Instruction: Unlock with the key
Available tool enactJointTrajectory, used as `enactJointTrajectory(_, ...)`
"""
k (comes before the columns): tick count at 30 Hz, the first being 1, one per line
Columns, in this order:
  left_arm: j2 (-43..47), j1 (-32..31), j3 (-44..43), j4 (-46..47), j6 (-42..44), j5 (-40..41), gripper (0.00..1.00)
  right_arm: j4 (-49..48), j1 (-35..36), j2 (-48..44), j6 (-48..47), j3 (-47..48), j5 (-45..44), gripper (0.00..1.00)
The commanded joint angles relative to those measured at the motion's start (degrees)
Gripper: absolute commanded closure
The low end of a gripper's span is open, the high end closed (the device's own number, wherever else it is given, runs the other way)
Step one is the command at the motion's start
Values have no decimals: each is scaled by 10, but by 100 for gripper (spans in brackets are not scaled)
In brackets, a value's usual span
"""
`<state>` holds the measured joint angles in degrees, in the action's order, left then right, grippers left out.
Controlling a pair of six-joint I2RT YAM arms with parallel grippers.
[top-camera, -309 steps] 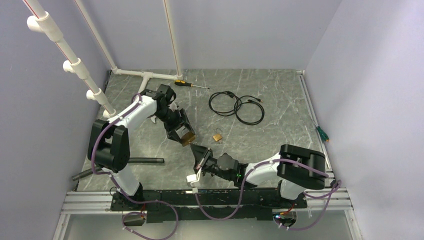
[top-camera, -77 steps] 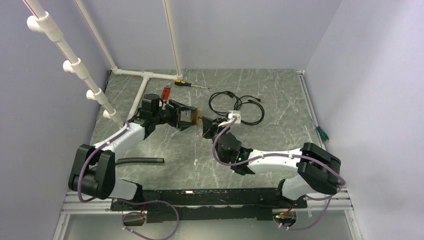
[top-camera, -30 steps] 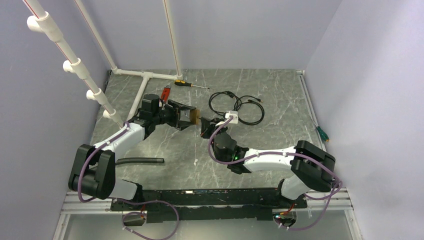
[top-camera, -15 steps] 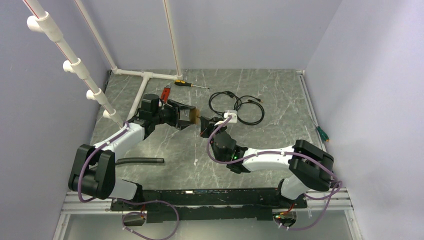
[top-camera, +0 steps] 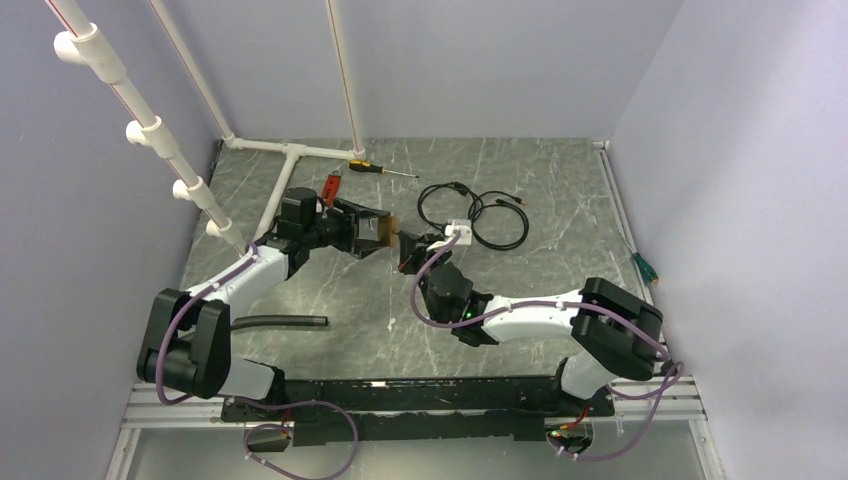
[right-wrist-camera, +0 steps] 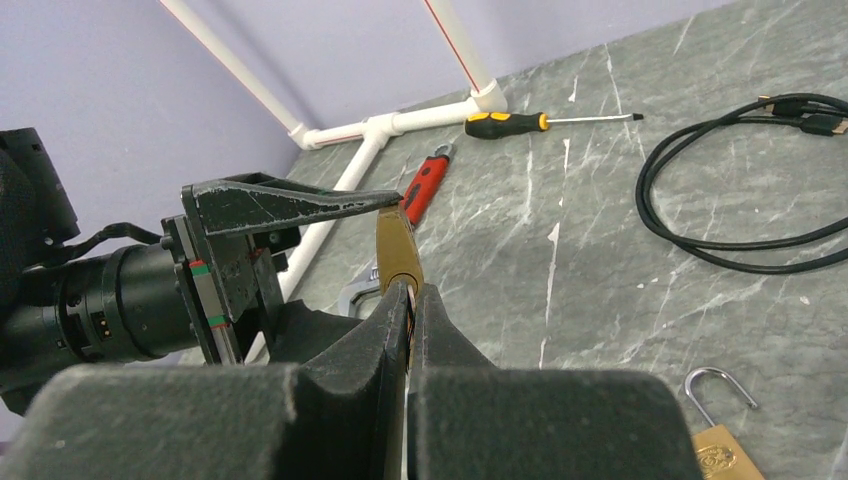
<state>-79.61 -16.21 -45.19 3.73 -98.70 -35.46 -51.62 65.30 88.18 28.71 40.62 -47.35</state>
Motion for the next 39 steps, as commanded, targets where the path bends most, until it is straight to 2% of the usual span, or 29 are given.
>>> enactJointTrajectory(1,18,-5,2,100,-29,-48,100,-47,4,17,-7,9,31,100)
enactJointTrajectory(5,30,-5,7,91,-26,-31,100,4,6,33,12,34,-11,100)
enactJointTrajectory(17,38,-5,4,93,-41,-23,100,-127,27,116,-98,61,-64,100)
enactJointTrajectory(26,57,-7,3,85,-39,-22,100,-171,27,142,-112,64,-46,100)
enactJointTrajectory(32,75,-11,-2,59,-23,-20,100,-173,21,131,-100,51,16,100)
enactJointTrajectory(34,82,-10,-4,38,-11,-11,100,-165,20,109,-100,36,31,88)
enactJointTrajectory(37,88,-9,0,28,-6,1,100,-103,19,46,-98,19,60,76)
enactJointTrajectory(39,88,-9,1,25,-5,5,100,-48,19,8,-84,8,76,61)
